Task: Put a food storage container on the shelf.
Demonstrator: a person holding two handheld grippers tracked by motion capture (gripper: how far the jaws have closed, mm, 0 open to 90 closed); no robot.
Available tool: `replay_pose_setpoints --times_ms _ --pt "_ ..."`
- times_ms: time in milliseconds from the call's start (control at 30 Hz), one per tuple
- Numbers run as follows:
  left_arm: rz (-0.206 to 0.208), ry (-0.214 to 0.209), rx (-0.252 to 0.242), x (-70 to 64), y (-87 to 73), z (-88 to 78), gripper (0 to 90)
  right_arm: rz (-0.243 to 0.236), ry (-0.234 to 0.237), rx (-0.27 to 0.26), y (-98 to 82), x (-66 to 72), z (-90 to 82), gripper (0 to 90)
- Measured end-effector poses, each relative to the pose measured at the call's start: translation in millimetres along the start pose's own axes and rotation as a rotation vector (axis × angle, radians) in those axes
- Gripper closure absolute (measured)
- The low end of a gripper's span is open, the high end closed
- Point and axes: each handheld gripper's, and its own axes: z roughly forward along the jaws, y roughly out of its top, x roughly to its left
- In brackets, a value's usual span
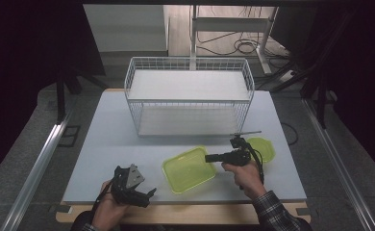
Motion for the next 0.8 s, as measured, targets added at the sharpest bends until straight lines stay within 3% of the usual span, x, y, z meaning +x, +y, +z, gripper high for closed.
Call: replay_pose_setpoints --times_ms 800 --pt "-0.011 0.001 0.001 1.7 -0.7 0.3 1.1 -0.044 0.01 -0.1 45.1 25.6 -32.9 79.7"
